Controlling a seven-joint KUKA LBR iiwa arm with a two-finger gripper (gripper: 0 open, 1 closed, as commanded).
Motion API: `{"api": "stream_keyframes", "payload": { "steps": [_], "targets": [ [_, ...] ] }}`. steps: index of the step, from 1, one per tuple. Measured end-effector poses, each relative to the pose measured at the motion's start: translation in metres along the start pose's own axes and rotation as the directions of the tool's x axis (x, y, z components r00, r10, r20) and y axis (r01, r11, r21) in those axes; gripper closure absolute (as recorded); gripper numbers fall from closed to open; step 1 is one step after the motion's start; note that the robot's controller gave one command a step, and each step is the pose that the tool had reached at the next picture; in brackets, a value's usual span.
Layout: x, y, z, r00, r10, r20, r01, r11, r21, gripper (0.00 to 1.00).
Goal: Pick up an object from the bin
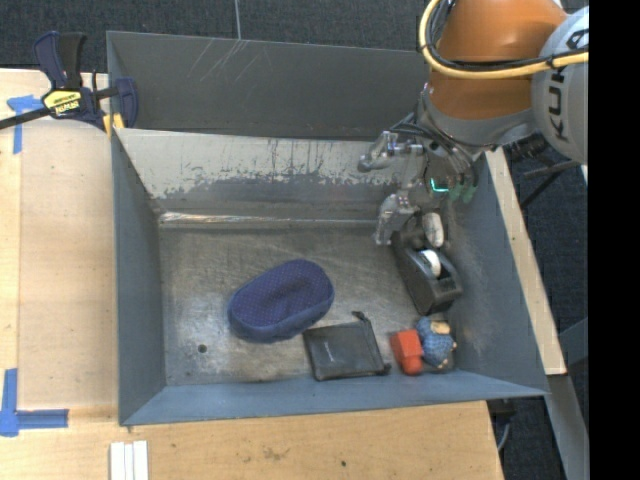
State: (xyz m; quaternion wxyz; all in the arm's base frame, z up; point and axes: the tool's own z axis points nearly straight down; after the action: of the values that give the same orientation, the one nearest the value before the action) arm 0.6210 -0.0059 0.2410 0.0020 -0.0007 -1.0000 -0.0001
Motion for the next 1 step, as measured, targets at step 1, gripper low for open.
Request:
{"api": "stream_keyframes", "payload": {
  "steps": [1],
  "targets": [
    [0.0301, 0.0693, 0.1249, 0.998, -0.068, -0.001, 0.068, 0.998, -0.001, 0.00]
  ]
}}
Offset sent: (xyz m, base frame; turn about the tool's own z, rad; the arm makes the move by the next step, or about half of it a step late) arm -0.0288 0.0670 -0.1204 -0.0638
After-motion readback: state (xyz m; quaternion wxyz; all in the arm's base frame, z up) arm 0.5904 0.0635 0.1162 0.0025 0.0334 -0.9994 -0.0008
